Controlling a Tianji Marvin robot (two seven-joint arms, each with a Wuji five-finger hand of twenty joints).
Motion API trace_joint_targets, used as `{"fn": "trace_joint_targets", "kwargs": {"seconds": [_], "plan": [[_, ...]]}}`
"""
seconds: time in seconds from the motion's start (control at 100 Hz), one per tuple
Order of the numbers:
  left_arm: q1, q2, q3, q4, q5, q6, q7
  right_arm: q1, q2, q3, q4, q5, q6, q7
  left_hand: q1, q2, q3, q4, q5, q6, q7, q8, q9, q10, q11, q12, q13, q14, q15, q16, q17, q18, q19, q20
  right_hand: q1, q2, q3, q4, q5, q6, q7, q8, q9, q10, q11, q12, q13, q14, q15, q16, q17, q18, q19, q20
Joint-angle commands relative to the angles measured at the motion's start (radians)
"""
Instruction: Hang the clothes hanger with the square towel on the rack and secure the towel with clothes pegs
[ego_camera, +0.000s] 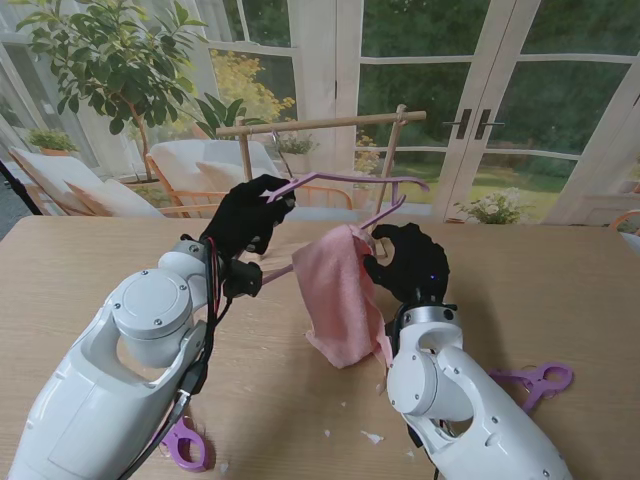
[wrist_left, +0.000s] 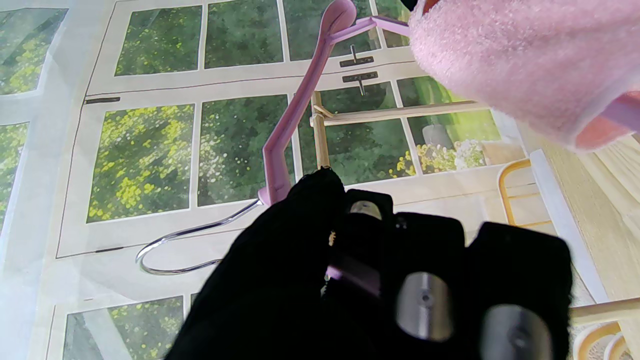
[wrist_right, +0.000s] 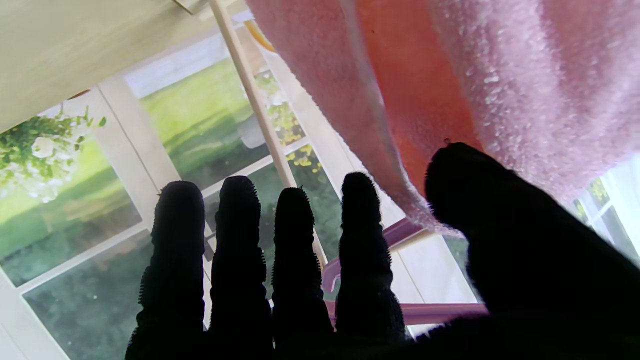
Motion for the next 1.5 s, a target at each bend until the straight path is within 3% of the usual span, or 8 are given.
{"fn": "trace_joint_targets", "kwargs": {"seconds": [0.0,0.09,0.16,0.24,0.4,0.58,0.98,1.49], "plan": [[-0.004,-0.004,0.005,-0.005,-0.003,0.0,-0.015,0.002,-0.018,-0.002,0.011,0.006,-0.017,-0.013,0.088,0.118,0.01,0.053,0.114,-0.017,0.261,0.149,0.014,-0.016,0.045,0.016,0.073,0.017,0.09,-0.011,0.014,-0.06,0.311,0.054,0.043,-0.004,0.025,0.015,0.061,-0.096,0.039,0.002,0.039,-0.031,0.009,0.01,0.033,-0.012,0.018,0.006,0.002,0.009,-0.008,0.565],[-0.006,-0.005,0.009,-0.002,-0.004,0.0,-0.013,0.005,-0.028,-0.003,0.02,0.033,-0.057,-0.051,0.088,0.118,0.01,0.053,0.114,-0.017,0.262,0.149,0.014,-0.016,0.045,0.016,0.073,0.017,0.09,-0.011,0.014,-0.06,0.311,0.054,0.146,-0.034,-0.012,-0.059,0.091,-0.201,0.37,-0.197,0.116,-0.042,0.013,0.028,0.069,-0.013,0.036,0.007,0.007,0.01,-0.001,0.565],[-0.007,-0.006,0.012,0.0,-0.002,0.001,-0.012,0.004,-0.035,-0.005,0.019,0.041,-0.067,-0.08,0.087,0.118,0.01,0.053,0.113,-0.018,0.261,0.149,0.014,-0.016,0.045,0.016,0.073,0.017,0.09,-0.011,0.014,-0.06,0.311,0.054,0.192,0.002,0.006,-0.053,0.227,-0.208,0.465,-0.187,0.213,-0.054,0.04,0.036,0.136,-0.008,0.062,0.013,0.028,0.013,0.013,0.568],[-0.008,-0.007,0.015,0.004,0.009,0.005,-0.009,-0.005,-0.037,-0.007,0.004,0.029,-0.066,-0.1,0.087,0.116,0.01,0.053,0.114,-0.017,0.261,0.149,0.014,-0.016,0.045,0.016,0.073,0.017,0.09,-0.011,0.014,-0.06,0.311,0.053,0.21,0.016,0.018,-0.044,0.246,-0.14,0.506,-0.16,0.312,-0.065,0.077,0.051,0.204,0.0,0.095,0.022,0.046,0.018,0.031,0.57],[-0.014,-0.011,0.026,0.026,0.031,0.013,0.003,-0.018,-0.034,-0.013,-0.04,-0.029,-0.053,-0.126,0.089,0.117,0.012,0.053,0.115,-0.013,0.26,0.148,0.013,-0.014,0.044,0.016,0.073,0.017,0.09,-0.011,0.014,-0.059,0.311,0.053,0.215,0.062,0.008,-0.028,0.238,-0.001,0.551,-0.047,0.422,-0.019,0.215,0.127,0.317,0.005,0.219,0.06,0.095,0.017,0.094,0.571],[-0.021,-0.015,0.046,0.051,0.042,0.016,0.009,-0.004,-0.025,-0.033,-0.09,-0.063,-0.047,-0.095,0.089,0.117,0.011,0.052,0.114,-0.014,0.26,0.147,0.013,-0.012,0.043,0.015,0.073,0.021,0.09,-0.011,0.014,-0.057,0.311,0.053,0.217,0.081,-0.007,-0.023,0.238,0.043,0.569,0.017,0.441,0.018,0.291,0.167,0.354,-0.006,0.308,0.089,0.131,0.006,0.151,0.571],[-0.033,-0.025,0.08,0.067,0.005,0.006,0.023,0.082,-0.029,-0.119,-0.106,-0.071,-0.027,-0.048,0.09,0.118,0.01,0.051,0.114,-0.015,0.262,0.147,0.013,-0.012,0.043,0.015,0.073,0.021,0.09,-0.011,0.014,-0.056,0.311,0.053,0.232,0.088,-0.031,-0.039,0.259,0.077,0.556,0.028,0.48,0.047,0.333,0.176,0.404,-0.018,0.365,0.104,0.174,0.004,0.199,0.568],[0.001,-0.016,0.037,0.023,-0.037,-0.012,0.009,0.128,-0.019,-0.068,-0.052,-0.166,0.195,-0.003,0.089,0.12,0.009,0.051,0.116,-0.014,0.261,0.146,0.014,-0.011,0.043,0.015,0.073,0.021,0.09,-0.011,0.013,-0.054,0.311,0.054,0.137,-0.034,0.035,-0.065,0.32,0.057,0.581,-0.039,0.614,0.013,0.38,0.184,0.552,-0.043,0.44,0.096,0.311,-0.003,0.317,0.546]]}}
